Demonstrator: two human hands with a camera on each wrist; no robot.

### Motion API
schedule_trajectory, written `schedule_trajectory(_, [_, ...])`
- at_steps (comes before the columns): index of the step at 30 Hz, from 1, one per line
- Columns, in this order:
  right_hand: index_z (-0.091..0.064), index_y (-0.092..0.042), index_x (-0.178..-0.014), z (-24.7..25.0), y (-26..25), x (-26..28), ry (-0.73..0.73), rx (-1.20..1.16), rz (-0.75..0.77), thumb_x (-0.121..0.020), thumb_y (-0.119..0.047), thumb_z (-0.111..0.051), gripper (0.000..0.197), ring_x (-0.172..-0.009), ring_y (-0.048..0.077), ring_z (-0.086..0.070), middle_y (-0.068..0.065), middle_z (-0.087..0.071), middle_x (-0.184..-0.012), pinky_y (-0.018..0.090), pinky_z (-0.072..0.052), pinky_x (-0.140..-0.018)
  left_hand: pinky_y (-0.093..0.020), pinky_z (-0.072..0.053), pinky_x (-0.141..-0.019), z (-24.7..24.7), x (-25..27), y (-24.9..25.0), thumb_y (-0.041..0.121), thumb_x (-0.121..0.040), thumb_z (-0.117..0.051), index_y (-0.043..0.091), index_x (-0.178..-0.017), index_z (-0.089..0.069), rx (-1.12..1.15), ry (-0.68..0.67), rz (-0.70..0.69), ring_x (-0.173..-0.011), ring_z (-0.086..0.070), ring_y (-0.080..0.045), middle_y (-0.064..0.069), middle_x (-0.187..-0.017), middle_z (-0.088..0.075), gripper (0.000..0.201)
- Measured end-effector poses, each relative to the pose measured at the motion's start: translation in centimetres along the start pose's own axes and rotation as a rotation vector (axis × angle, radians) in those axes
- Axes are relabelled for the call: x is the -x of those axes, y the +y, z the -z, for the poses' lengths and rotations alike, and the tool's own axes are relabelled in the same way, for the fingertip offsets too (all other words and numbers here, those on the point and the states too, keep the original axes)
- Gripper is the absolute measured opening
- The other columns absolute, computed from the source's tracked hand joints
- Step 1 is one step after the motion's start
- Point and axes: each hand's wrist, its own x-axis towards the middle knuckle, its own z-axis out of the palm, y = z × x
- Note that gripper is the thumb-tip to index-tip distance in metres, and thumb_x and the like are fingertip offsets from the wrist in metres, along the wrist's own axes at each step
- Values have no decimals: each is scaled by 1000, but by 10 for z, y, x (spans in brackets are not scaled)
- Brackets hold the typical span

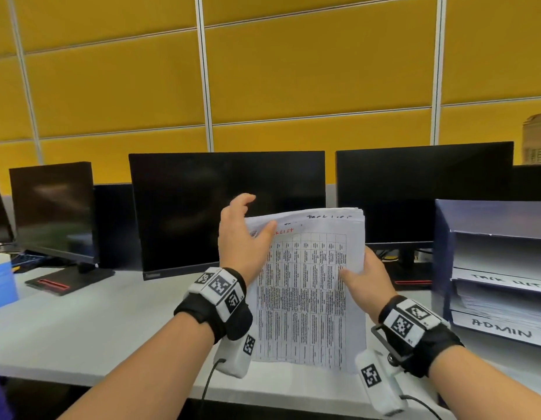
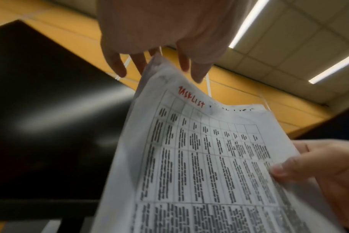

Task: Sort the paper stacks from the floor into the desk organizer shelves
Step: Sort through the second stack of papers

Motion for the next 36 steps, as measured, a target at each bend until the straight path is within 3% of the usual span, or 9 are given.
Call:
schedule_trajectory(3, [-52, -19, -112, 1, 1, -3, -12, 0, -3, -87, 6, -56, 35, -80, -2, -54, -11, -58, -93, 14, -43, -59, -33, -27, -96, 0, -5, 4, 44, -89, -61, 37, -114, -62, -477, -41, -172, -116, -39, -13, 11, -122, -46, 27])
schedule_trajectory(6, [-53, -16, -116, 3, 3, -4, -31, -16, -20, -87, 7, -56, 38, -88, 6, -58, -4, -61, -100, 18, -46, -66, -35, -25, -95, -1, -2, 2, 48, -90, -58, 37, -116, -63, -663, -73, -174, -116, -36, -13, 12, -121, -48, 29])
schedule_trajectory(10, [-54, -14, -122, 8, 10, -3, -60, -32, -40, -86, 6, -57, 41, -104, 20, -62, 3, -64, -114, 40, -53, -89, -34, -27, -94, 2, 1, -4, 47, -90, -58, 37, -122, -59, -613, -112, -120, -115, -38, -13, 13, -122, -50, 33])
schedule_trajectory(12, [-54, -14, -124, 11, 11, -3, -71, -45, -36, -86, 6, -58, 43, -105, 21, -63, 4, -65, -115, 46, -52, -93, -35, -27, -93, 3, 2, -6, 49, -89, -59, 38, -122, -59, -584, -125, -141, -115, -38, -13, 13, -124, -51, 35])
schedule_trajectory(15, [-53, -14, -125, 14, 12, -1, -78, -62, -35, -87, 7, -58, 44, -107, 21, -63, 3, -65, -115, 47, -51, -94, -35, -25, -94, 6, 1, -3, 55, -89, -56, 36, -117, -64, -529, -112, -194, -117, -39, -12, 14, -124, -52, 34])
schedule_trajectory(21, [-54, -17, -124, 17, 13, 1, -77, -61, -28, -87, 7, -57, 44, -106, 19, -63, 1, -66, -114, 46, -51, -94, -30, -17, -88, 10, 1, 5, 47, -92, -56, 32, -96, -72, -507, -100, -231, -114, -38, -9, 17, -114, -59, 23])
schedule_trajectory(24, [-54, -18, -122, 16, 12, 1, -78, -61, -30, -87, 7, -56, 43, -107, 20, -62, 1, -65, -113, 44, -51, -93, -30, -19, -88, 10, 2, 6, 51, -90, -56, 35, -97, -71, -541, -114, -211, -111, -38, -9, 18, -114, -58, 23])
schedule_trajectory(31, [-54, -16, -121, 16, 12, 2, -69, -57, -29, -87, 9, -56, 43, -106, 20, -62, 2, -65, -112, 42, -51, -92, -35, -24, -94, 14, 5, 8, 56, -90, -52, 40, -118, -64, -603, -173, -193, -116, -37, -12, 14, -124, -52, 34])
schedule_trajectory(36, [-54, -17, -122, 15, 15, 0, -59, -40, -24, -86, 7, -58, 43, -107, 22, -61, 3, -64, -114, 49, -50, -95, -32, -23, -91, 15, 7, 8, 55, -91, -53, 37, -103, -69, -590, -166, -199, -111, -37, -11, 13, -117, -50, 27])
